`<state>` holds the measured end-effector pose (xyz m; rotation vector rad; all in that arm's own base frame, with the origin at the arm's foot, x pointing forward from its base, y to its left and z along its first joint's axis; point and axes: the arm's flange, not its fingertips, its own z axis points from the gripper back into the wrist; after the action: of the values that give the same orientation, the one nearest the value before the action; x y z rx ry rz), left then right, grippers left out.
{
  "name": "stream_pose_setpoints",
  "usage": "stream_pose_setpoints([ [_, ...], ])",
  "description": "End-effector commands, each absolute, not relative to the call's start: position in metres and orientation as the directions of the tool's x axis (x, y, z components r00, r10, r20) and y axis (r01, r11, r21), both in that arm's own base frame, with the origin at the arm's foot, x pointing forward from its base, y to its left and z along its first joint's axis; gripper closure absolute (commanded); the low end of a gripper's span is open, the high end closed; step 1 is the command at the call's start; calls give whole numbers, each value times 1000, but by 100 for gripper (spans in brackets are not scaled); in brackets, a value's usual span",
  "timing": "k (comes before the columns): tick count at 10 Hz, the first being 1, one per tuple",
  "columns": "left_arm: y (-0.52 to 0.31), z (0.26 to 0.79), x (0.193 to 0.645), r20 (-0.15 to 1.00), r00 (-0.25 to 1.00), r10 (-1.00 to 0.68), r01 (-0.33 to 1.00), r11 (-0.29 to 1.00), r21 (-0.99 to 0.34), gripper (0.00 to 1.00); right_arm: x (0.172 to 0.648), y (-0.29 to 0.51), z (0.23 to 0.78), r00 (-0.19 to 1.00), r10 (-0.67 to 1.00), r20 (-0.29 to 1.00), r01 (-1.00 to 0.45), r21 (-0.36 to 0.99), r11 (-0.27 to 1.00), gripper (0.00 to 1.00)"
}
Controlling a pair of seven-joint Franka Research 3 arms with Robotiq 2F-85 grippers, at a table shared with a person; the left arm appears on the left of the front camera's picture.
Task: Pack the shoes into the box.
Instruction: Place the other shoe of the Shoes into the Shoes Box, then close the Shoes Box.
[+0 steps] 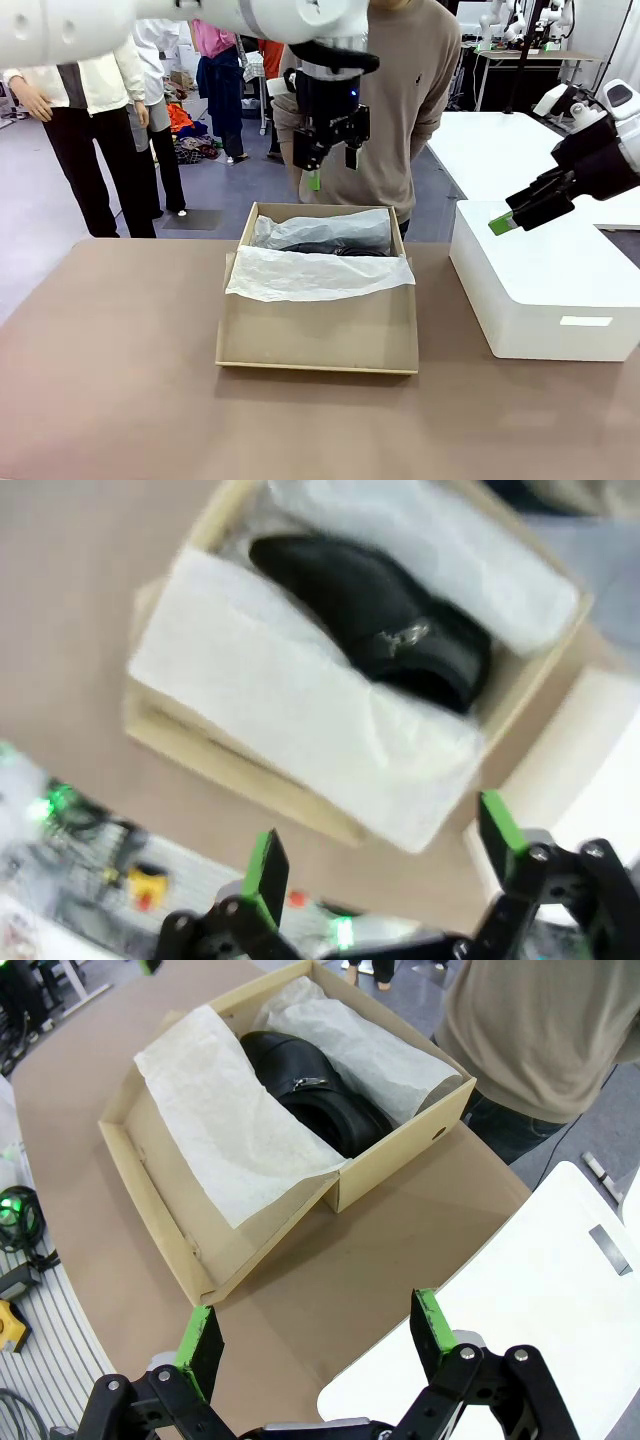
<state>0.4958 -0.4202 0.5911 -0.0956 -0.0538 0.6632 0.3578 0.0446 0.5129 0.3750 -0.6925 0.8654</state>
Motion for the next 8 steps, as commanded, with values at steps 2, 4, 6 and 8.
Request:
stream_pose_setpoints([
  [2,-348,599,461,-65,959,276,-277,961,-2,0,361,42,512,427,563,708,-812,25,584,0],
  [4,-336,608,445,-42,965,258,-257,966,38,0,361,42,512,427,563,708,-812,25,584,0],
  [6,-358,607,464,-77,957,280,-283,959,-23,0,361,42,512,427,563,708,-812,25,584,0],
  [8,-358,607,464,-77,957,280,-283,959,-23,0,361,42,512,427,563,708,-812,25,584,0],
])
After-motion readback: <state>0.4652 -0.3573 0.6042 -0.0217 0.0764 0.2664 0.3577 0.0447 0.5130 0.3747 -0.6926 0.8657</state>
